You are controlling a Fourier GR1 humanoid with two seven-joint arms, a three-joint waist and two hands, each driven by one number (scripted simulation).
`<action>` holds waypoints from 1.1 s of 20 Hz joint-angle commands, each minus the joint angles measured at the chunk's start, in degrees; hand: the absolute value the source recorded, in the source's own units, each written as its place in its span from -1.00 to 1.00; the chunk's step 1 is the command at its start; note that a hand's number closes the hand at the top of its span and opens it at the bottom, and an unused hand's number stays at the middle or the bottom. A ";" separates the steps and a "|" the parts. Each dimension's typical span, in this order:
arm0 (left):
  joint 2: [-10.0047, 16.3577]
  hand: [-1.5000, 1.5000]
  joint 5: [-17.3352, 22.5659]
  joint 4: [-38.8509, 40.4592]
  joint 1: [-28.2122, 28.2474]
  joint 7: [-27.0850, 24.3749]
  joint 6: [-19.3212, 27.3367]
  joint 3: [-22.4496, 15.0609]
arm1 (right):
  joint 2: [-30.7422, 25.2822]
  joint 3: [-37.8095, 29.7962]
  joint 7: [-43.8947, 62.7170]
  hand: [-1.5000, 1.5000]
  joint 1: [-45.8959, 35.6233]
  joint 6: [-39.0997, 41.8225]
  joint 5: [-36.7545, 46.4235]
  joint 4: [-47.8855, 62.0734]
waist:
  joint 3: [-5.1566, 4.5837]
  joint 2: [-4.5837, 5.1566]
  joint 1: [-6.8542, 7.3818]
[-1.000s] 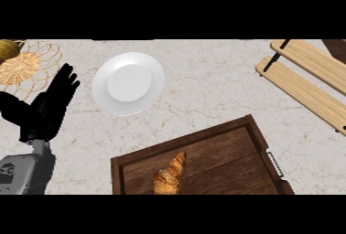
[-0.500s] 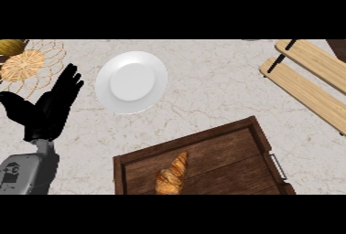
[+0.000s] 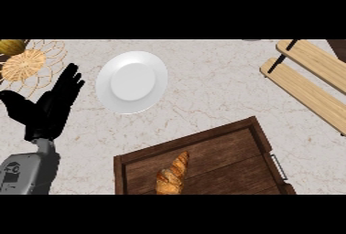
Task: Pick the pear from the tray and place it in the tiered shelf
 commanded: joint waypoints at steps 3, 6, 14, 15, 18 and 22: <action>0.97 0.00 1.10 3.36 -0.59 -3.62 -2.71 2.49 | -3.15 0.19 -8.09 1.00 -4.59 2.41 2.05 12.74 | -0.01 0.10 0.11; 1.83 0.00 0.76 3.91 -3.73 -0.16 -2.23 2.15 | -0.05 2.96 -0.87 -1.00 -8.23 -8.04 7.52 15.66 | -0.01 0.42 0.82; 0.13 0.00 0.03 -0.47 -3.86 2.45 -0.49 0.91 | -1.20 -0.13 -14.79 -1.00 -17.60 -13.05 7.78 32.33 | 0.06 0.22 1.07; -0.37 0.00 -0.49 1.75 -0.93 -1.20 -1.59 0.65 | -2.83 0.40 -16.39 -1.00 -19.65 -11.87 8.03 34.84 | 0.04 0.27 1.06; -2.08 0.00 -2.08 2.71 -1.61 -2.29 -0.01 -0.46 | -4.73 -2.04 -21.26 -1.00 -20.23 -9.65 6.00 40.13 | 0.06 0.32 0.83; -1.16 0.00 -1.46 1.10 -0.65 -1.75 -0.91 0.02 | -10.56 -1.27 -19.78 -1.00 -18.42 5.10 4.16 45.51 | 0.09 0.17 0.51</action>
